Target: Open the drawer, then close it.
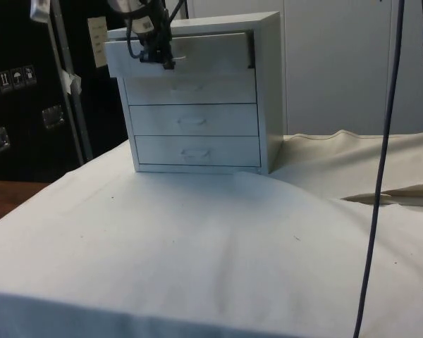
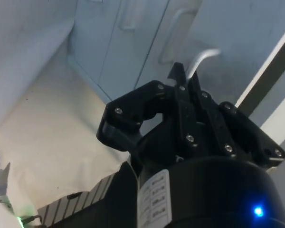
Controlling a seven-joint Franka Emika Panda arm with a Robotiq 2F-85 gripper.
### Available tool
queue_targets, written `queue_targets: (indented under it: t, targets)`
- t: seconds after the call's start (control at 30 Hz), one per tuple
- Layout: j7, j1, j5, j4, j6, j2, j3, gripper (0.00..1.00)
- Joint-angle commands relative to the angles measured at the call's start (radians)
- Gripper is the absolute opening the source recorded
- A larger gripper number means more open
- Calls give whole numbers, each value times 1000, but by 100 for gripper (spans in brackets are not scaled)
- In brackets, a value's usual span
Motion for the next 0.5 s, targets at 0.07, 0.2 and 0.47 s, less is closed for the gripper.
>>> queue_targets:
  t: [0.07, 0.2, 0.47]
  targets:
    - [14, 9, -12, 24, -31, 17, 13, 0]
    - [27, 13, -19, 38, -55, 29, 25, 0]
    - [55, 17, -30, 70, -102, 54, 56, 0]
